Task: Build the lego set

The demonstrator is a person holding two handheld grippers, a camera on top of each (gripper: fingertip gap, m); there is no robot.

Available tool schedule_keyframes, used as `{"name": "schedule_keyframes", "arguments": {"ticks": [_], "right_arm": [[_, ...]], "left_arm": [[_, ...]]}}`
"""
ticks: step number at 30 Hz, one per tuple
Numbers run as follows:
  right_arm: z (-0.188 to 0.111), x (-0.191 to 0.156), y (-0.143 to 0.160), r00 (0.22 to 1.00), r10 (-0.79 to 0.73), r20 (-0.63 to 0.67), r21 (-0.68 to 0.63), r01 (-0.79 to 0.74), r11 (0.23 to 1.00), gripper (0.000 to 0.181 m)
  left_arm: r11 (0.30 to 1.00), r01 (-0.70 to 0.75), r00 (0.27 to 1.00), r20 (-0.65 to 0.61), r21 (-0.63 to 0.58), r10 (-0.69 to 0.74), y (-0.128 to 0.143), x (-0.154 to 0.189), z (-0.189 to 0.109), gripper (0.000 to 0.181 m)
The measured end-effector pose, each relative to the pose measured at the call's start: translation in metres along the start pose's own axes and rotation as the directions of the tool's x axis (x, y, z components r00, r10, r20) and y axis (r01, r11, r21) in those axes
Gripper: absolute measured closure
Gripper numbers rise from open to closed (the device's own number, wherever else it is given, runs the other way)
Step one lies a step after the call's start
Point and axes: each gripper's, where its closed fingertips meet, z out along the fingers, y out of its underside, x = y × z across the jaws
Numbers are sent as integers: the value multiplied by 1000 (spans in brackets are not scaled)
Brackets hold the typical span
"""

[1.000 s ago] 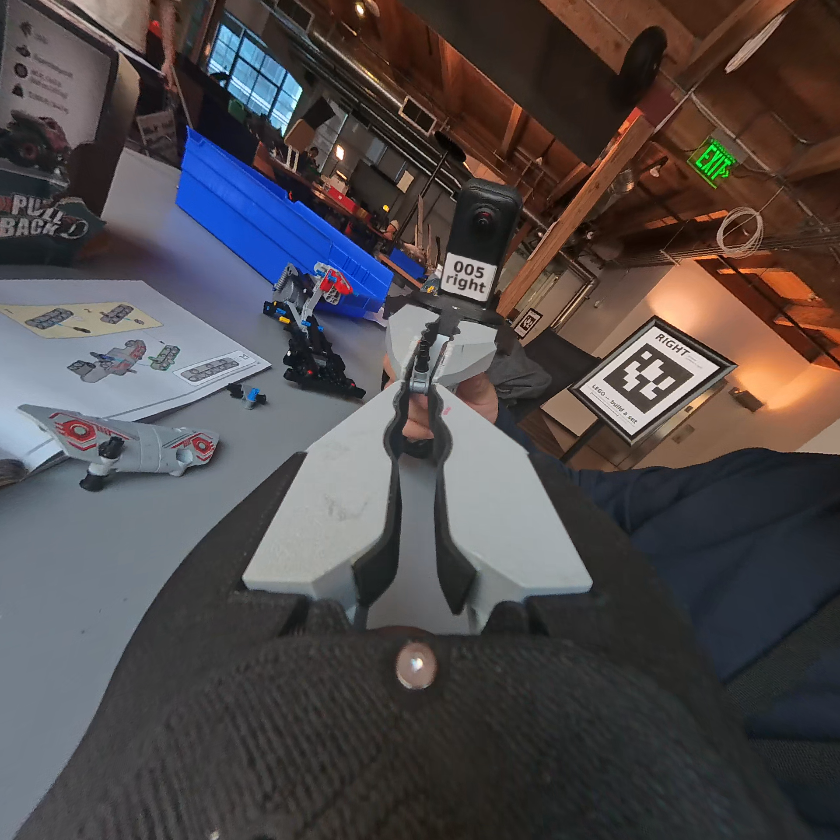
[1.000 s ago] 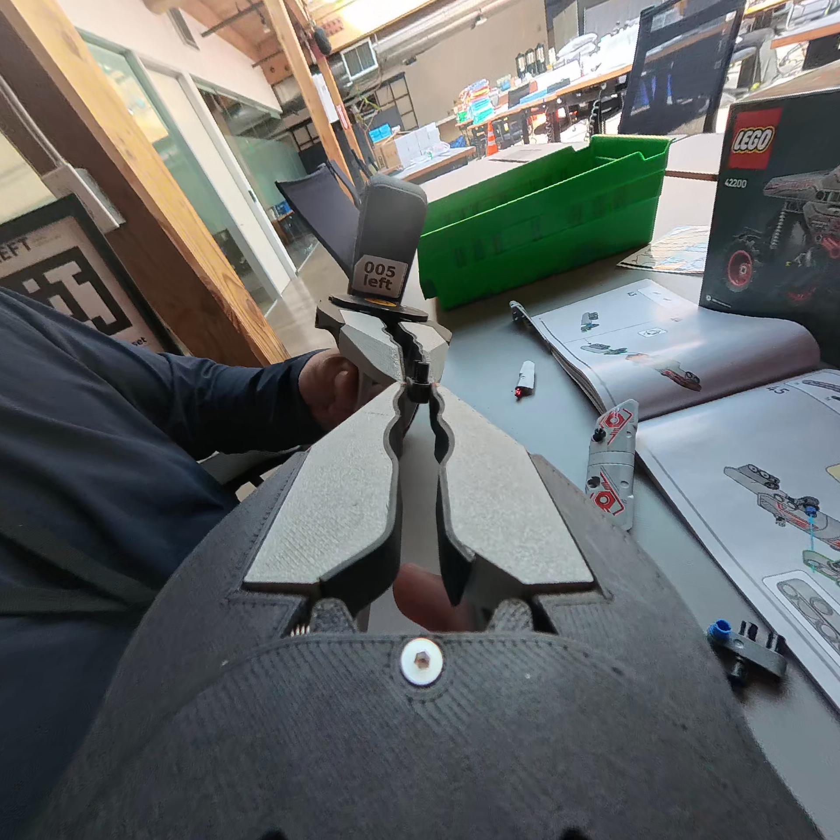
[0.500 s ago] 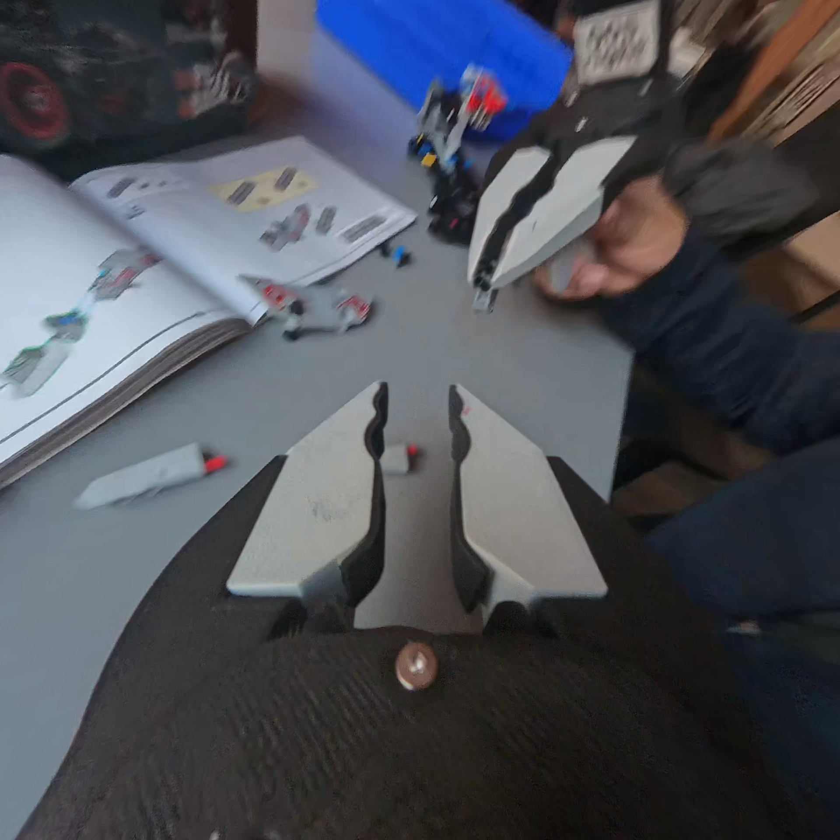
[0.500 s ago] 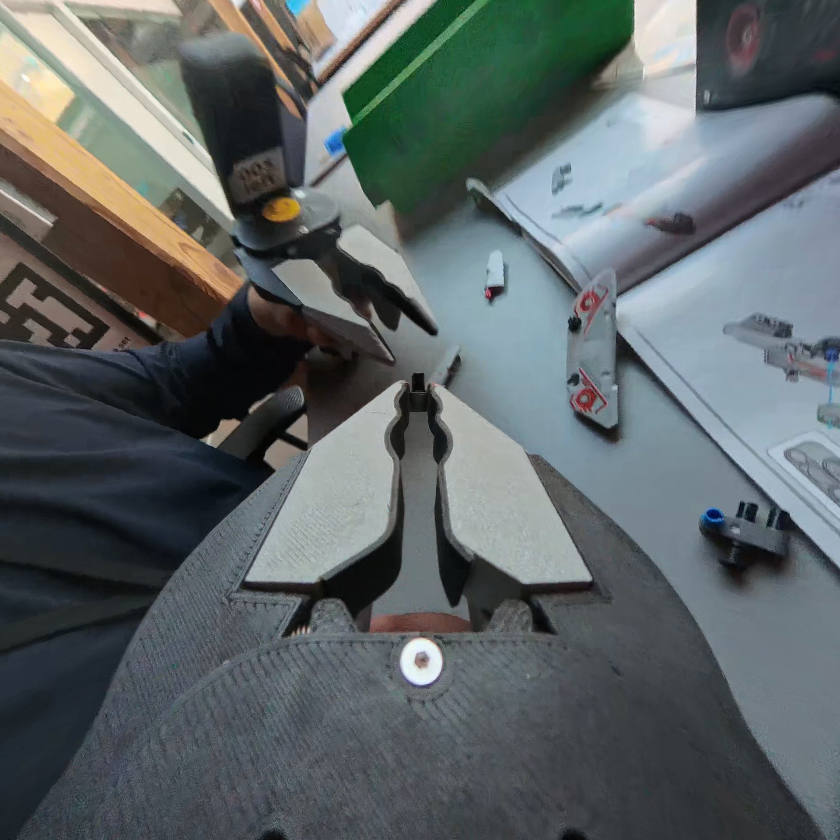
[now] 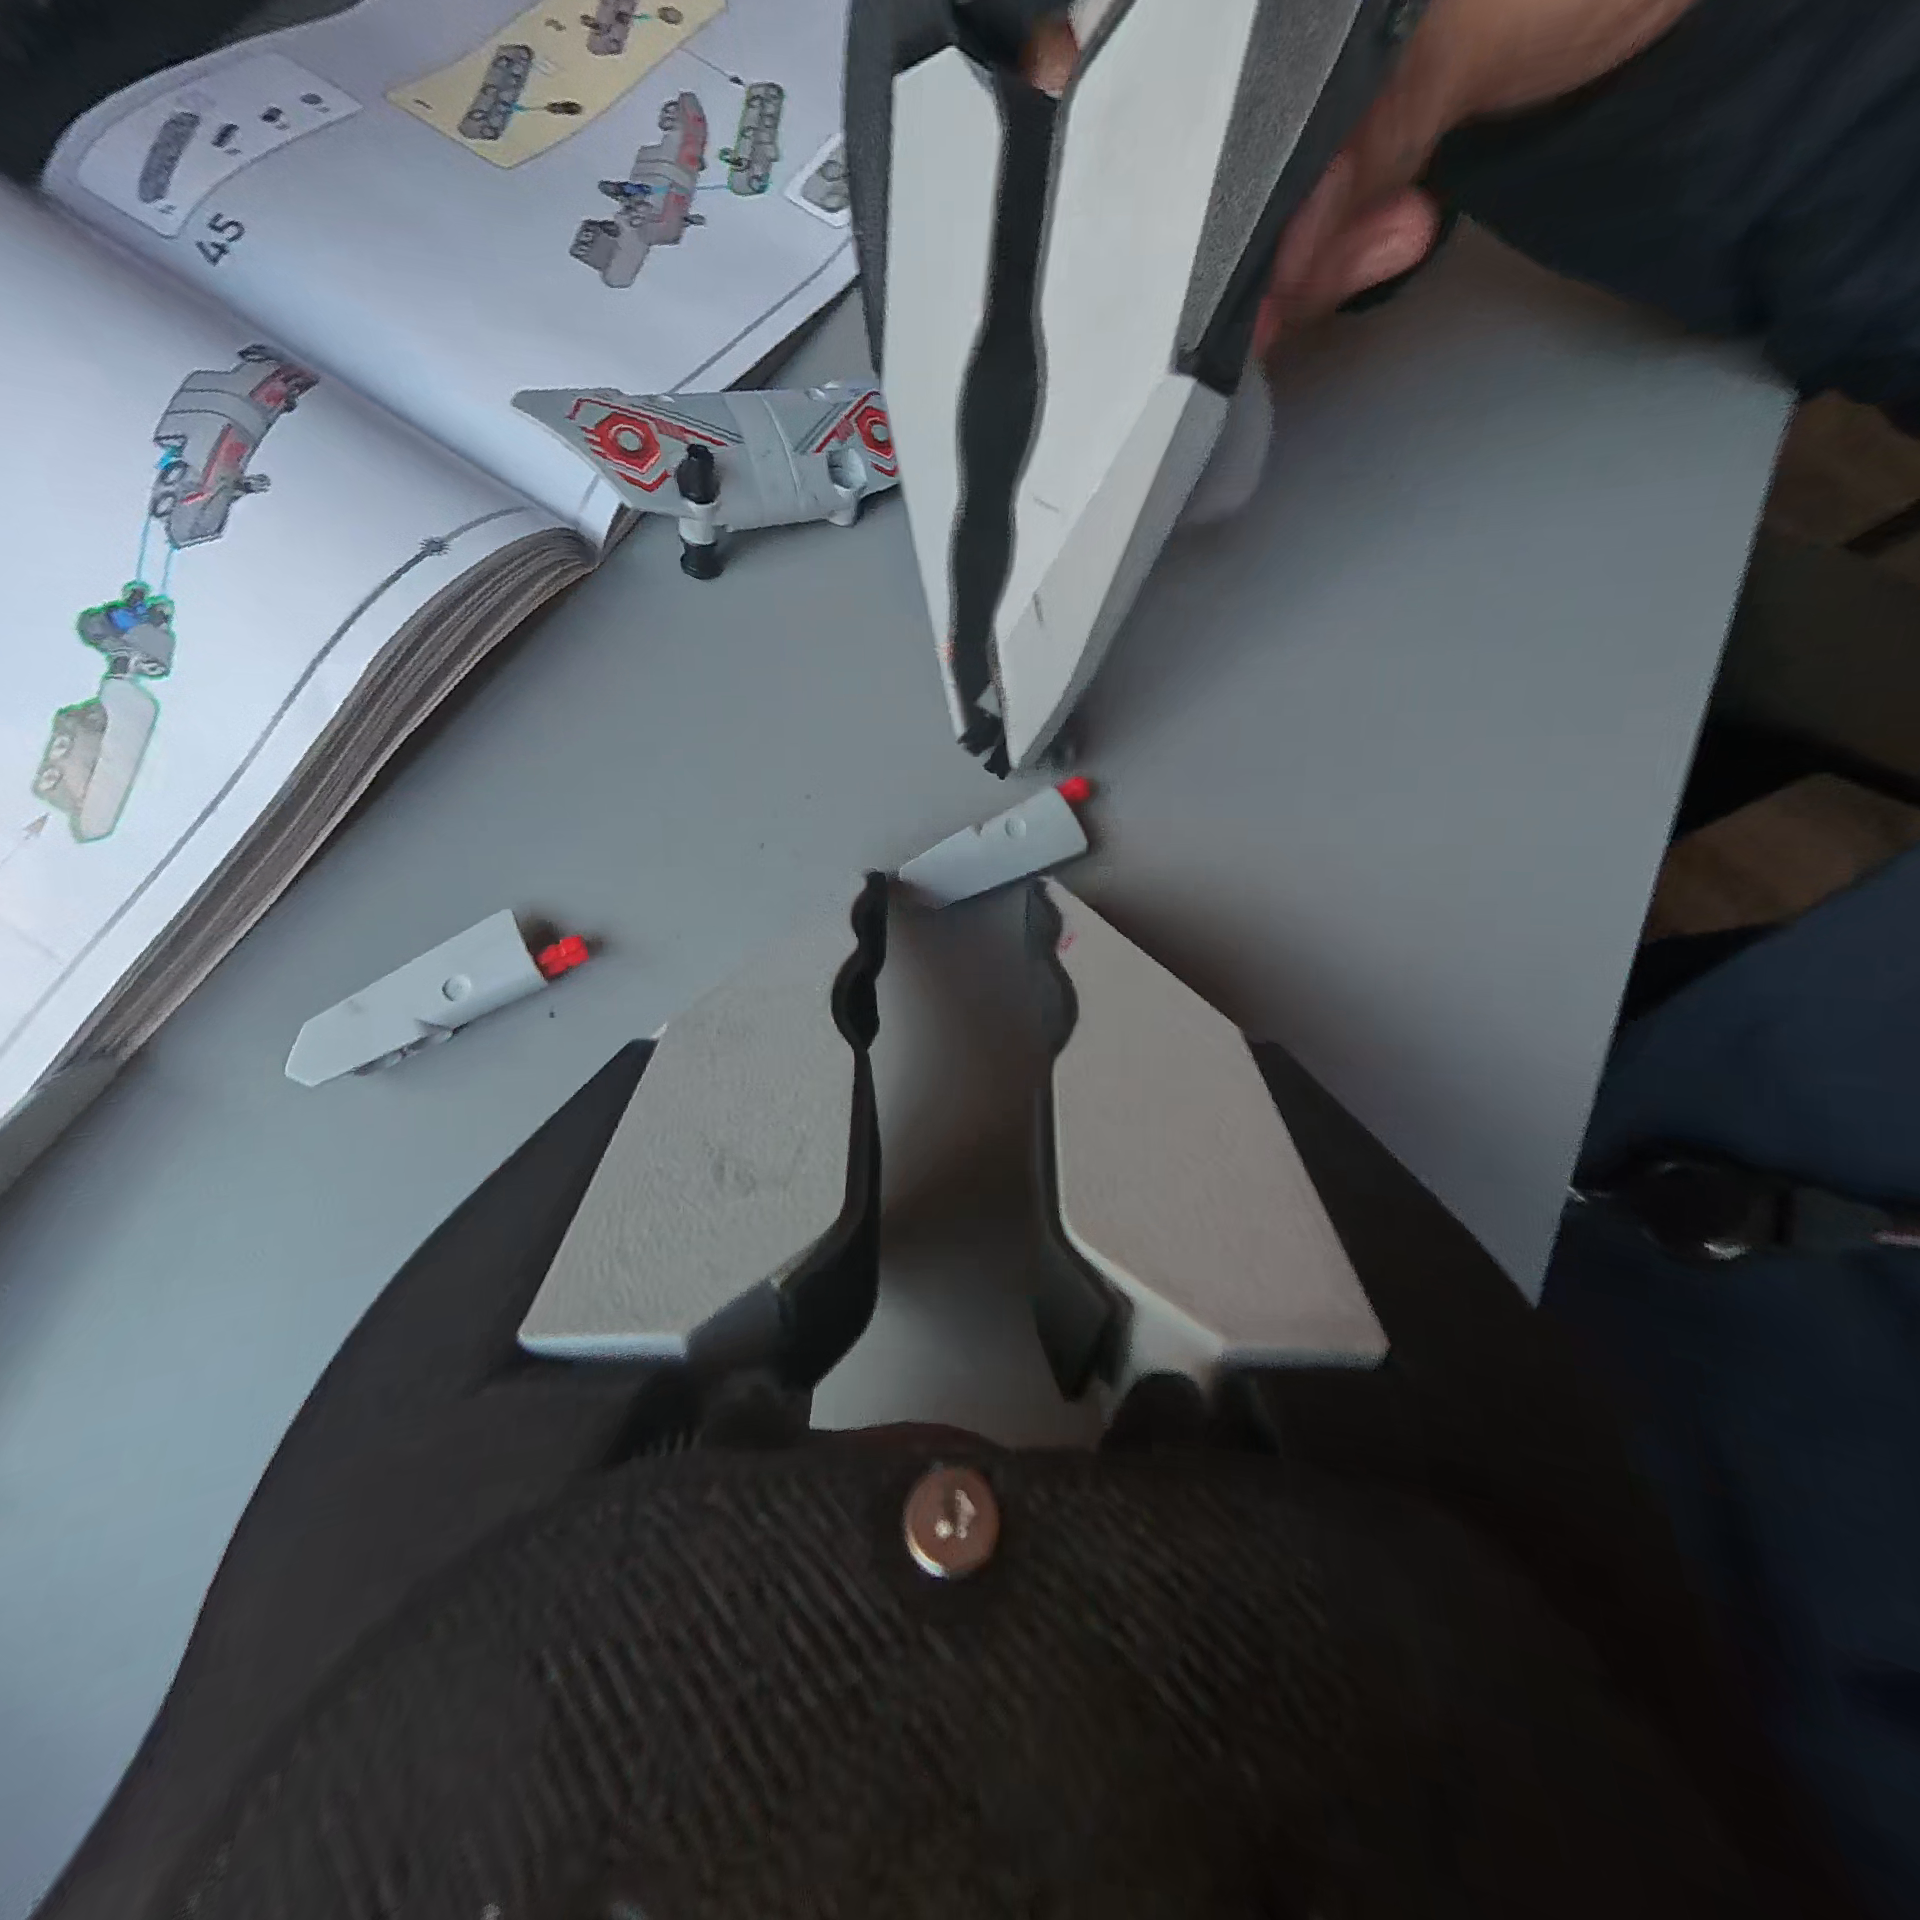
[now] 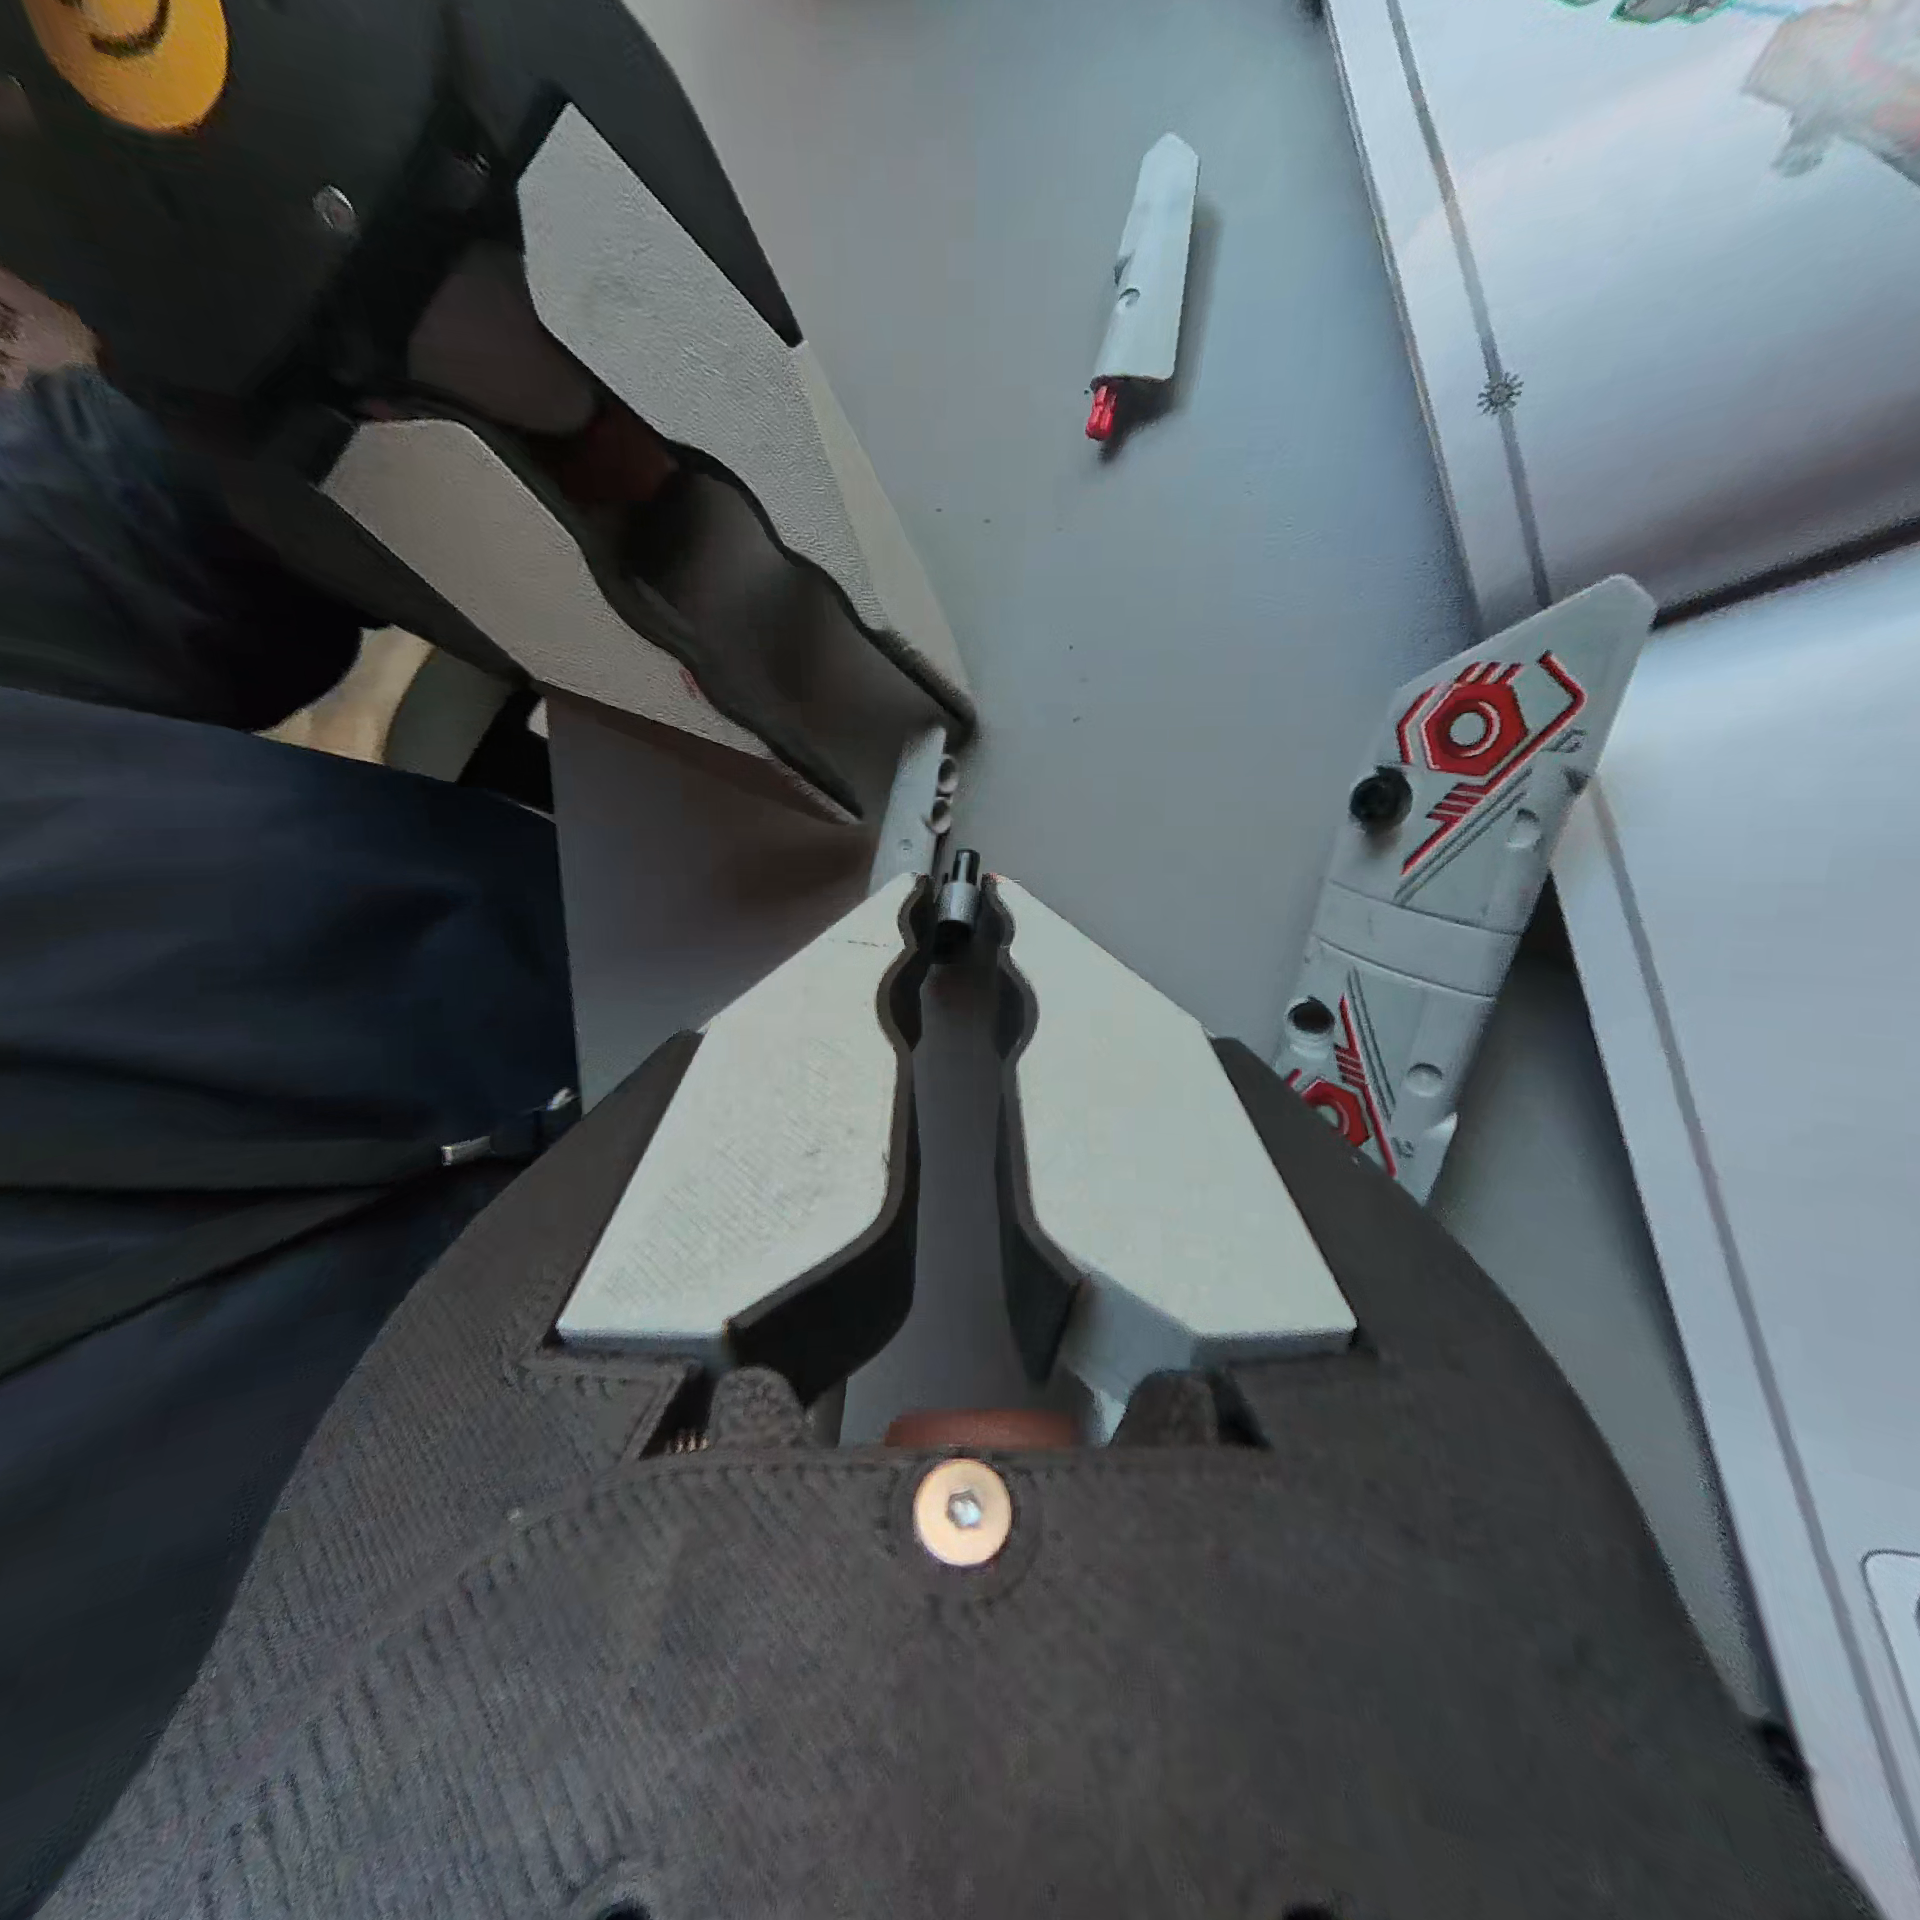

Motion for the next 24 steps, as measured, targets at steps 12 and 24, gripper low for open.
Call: {"name": "schedule_keyframes", "arguments": {"ticks": [12, 24], "right_arm": [[-20, 12, -9, 987, -114, -114, 92, 124, 988, 158], [-18, 16, 9, 907, -346, -238, 3, 357, 934, 159]], "left_arm": [[992, -124, 988, -91, -22, 122, 0, -13, -4, 163], [997, -71, 997, -23, -3, 71, 5, -10, -9, 155]]}}
